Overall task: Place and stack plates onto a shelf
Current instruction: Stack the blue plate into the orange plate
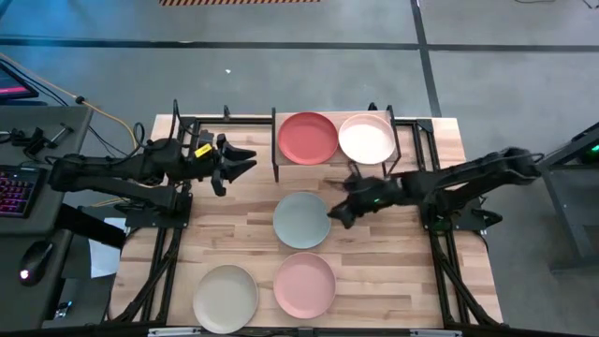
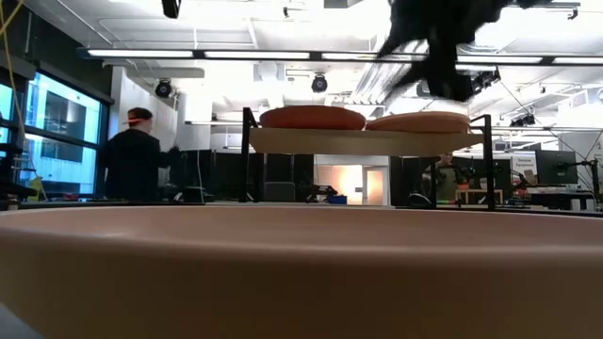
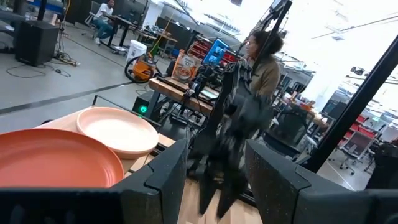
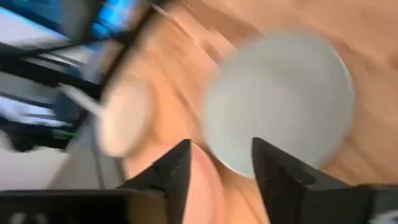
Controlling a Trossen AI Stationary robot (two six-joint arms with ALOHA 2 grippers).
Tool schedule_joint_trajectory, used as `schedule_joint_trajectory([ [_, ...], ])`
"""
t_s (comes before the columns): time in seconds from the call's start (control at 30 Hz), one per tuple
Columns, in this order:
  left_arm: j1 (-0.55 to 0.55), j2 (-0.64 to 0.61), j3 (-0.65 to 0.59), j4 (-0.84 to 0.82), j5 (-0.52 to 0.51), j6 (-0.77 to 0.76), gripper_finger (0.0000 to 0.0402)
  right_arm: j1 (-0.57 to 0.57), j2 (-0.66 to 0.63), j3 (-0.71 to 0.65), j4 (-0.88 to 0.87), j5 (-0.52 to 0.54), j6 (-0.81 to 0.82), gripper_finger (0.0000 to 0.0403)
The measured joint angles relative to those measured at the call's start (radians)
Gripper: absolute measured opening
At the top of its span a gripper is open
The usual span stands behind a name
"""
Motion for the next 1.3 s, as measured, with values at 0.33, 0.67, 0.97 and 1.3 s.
schedule_joint_trajectory([
  [0.33,0.000,0.000,0.000,-0.016,0.000,0.000,0.0152,-0.024,0.275,0.000,0.020,0.018,0.262,0.0203],
  [0.67,0.000,0.000,0.000,-0.012,0.000,0.000,0.0152,-0.024,0.420,0.000,0.082,0.031,0.334,0.0165],
  [0.97,0.000,0.000,0.000,-0.002,0.000,-0.006,0.0152,-0.025,0.438,0.000,0.083,0.088,0.324,0.0024],
  [1.3,0.000,-0.038,0.001,0.130,-0.039,0.004,0.0152,-0.030,0.216,0.000,0.016,0.029,0.173,0.0003],
])
